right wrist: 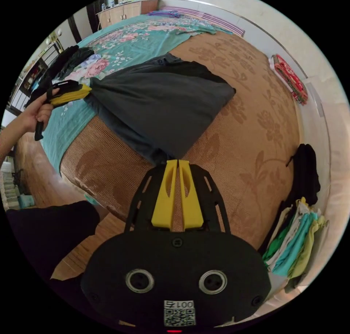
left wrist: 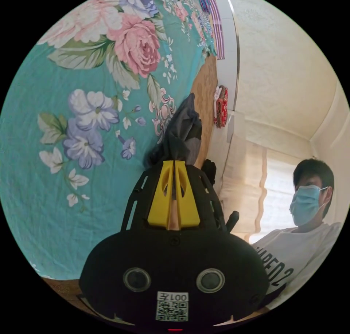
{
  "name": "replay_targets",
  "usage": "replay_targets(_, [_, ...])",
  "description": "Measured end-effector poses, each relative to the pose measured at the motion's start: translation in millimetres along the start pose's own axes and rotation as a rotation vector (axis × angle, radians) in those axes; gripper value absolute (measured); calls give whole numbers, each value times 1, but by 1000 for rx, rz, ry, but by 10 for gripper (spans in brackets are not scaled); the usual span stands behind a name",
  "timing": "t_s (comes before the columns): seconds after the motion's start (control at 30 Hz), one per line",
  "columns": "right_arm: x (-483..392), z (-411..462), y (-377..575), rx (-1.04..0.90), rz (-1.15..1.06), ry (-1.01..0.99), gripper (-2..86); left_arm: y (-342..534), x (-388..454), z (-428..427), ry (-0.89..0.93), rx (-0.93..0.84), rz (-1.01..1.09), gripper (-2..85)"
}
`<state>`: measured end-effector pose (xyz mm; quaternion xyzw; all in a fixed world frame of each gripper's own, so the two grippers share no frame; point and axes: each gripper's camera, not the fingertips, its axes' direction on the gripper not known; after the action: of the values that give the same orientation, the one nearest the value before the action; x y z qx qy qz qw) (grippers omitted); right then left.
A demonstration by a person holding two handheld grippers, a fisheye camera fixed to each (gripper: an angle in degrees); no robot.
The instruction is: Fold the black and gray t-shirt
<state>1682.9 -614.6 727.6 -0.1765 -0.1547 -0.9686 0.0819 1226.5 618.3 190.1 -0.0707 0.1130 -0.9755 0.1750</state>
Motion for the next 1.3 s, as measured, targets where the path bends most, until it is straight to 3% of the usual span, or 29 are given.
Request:
replay_targets(0.3, [-25, 6, 15, -65, -42, 16, 23, 41, 8, 19, -100, -40, 34, -8])
replay_targets(0.47, [-10, 10, 22, -76, -5, -13, 60, 79, 33, 27, -264, -26, 101, 8])
replay_targets(0.57, [5, 16, 23, -116, 46, -63, 45, 107, 79, 57, -522, -153, 389, 46])
replay_targets(0.63, [11, 19, 25, -127, 39, -109, 24, 138, 118, 104, -800, -311, 729, 72])
replay_targets(0.73, [24, 19, 32, -127, 50, -115, 10, 184, 146, 164, -1026, -476, 1131, 83])
replay_targets(0.93, [83, -7, 52, -29, 189, -319, 3, 291, 153, 252, -1234, -663, 1727, 90])
replay_targets(1.03, [118, -27, 60, 53, 216, -419, 2, 329, 149, 279, -1344, -600, 1846, 98])
replay_targets(1.3, [190, -33, 80, 111, 234, -529, 1, 417, 166, 336, -1430, -501, 1859, 116])
